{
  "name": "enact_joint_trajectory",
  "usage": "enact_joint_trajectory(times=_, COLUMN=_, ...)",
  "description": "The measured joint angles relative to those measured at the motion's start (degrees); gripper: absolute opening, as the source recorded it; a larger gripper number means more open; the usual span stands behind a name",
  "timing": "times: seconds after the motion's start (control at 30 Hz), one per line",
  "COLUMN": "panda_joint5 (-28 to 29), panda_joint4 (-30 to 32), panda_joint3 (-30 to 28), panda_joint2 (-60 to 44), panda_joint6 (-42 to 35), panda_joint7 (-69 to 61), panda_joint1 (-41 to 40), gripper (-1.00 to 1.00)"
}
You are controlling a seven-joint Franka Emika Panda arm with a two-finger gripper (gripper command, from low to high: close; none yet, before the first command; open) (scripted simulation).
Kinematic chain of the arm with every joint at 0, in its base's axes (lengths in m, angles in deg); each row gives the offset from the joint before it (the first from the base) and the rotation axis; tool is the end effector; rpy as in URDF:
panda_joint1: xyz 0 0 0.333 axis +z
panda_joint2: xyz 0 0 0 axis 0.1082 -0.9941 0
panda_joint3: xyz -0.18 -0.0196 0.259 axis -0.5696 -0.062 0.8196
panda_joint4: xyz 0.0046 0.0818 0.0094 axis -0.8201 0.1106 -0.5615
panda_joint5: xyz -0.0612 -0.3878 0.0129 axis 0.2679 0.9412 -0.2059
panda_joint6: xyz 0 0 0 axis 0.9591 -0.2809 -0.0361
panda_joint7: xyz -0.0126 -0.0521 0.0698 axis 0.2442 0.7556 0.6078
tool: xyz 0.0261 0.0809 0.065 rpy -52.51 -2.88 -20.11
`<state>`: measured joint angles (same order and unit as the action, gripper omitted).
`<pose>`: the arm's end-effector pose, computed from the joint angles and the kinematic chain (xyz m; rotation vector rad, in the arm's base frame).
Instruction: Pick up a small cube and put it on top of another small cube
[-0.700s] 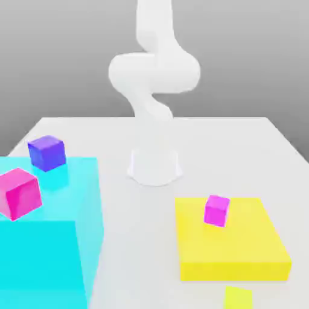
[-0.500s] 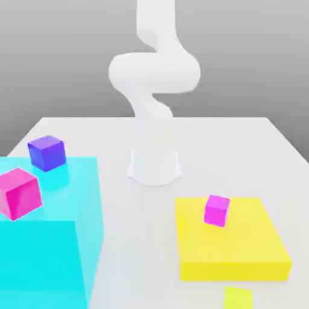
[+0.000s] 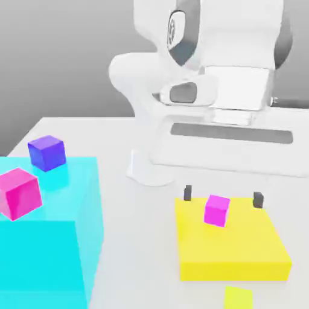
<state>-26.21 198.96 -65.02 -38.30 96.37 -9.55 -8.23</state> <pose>0.5276 0.1094 0.3454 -2.7307 1.4031 -0.3348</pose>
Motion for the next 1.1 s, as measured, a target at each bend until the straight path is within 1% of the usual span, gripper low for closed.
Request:
enact_joint_trajectory(times=0.13, panda_joint5=0.61, panda_joint4=-0.04, panda_joint3=-0.02, panda_joint2=-8.11, panda_joint6=2.49, panda_joint7=3.91, panda_joint1=1.71, gripper=0.00)
enact_joint_trajectory(times=0.27, panda_joint5=0.00, panda_joint4=-0.02, panda_joint3=0.42, panda_joint2=-16.01, panda_joint6=5.13, panda_joint7=6.99, panda_joint1=3.36, gripper=0.00)
enact_joint_trajectory(times=0.4, panda_joint5=2.43, panda_joint4=-1.54, panda_joint3=-2.00, panda_joint2=-24.27, panda_joint6=10.71, panda_joint7=9.58, panda_joint1=5.68, gripper=0.00)
enact_joint_trajectory(times=0.43, panda_joint5=3.12, panda_joint4=-1.95, panda_joint3=-2.76, panda_joint2=-26.11, panda_joint6=12.10, panda_joint7=10.11, panda_joint1=6.31, gripper=-1.00)
enact_joint_trajectory(times=0.67, panda_joint5=3.18, panda_joint4=-2.01, panda_joint3=-2.92, panda_joint2=-26.45, panda_joint6=12.45, panda_joint7=10.17, panda_joint1=6.47, gripper=-1.00)
enact_joint_trajectory(times=0.8, panda_joint5=0.28, panda_joint4=-0.39, panda_joint3=-0.25, panda_joint2=-19.48, panda_joint6=7.10, panda_joint7=8.12, panda_joint1=4.34, gripper=-1.00)
enact_joint_trajectory(times=0.9, panda_joint5=-1.09, panda_joint4=0.76, panda_joint3=-2.30, panda_joint2=-13.96, panda_joint6=2.99, panda_joint7=8.90, panda_joint1=1.70, gripper=-1.00)
enact_joint_trajectory(times=1.1, panda_joint5=-1.58, panda_joint4=3.32, panda_joint3=-7.65, panda_joint2=-2.05, panda_joint6=-5.48, panda_joint7=10.40, panda_joint1=-4.06, gripper=-1.00)
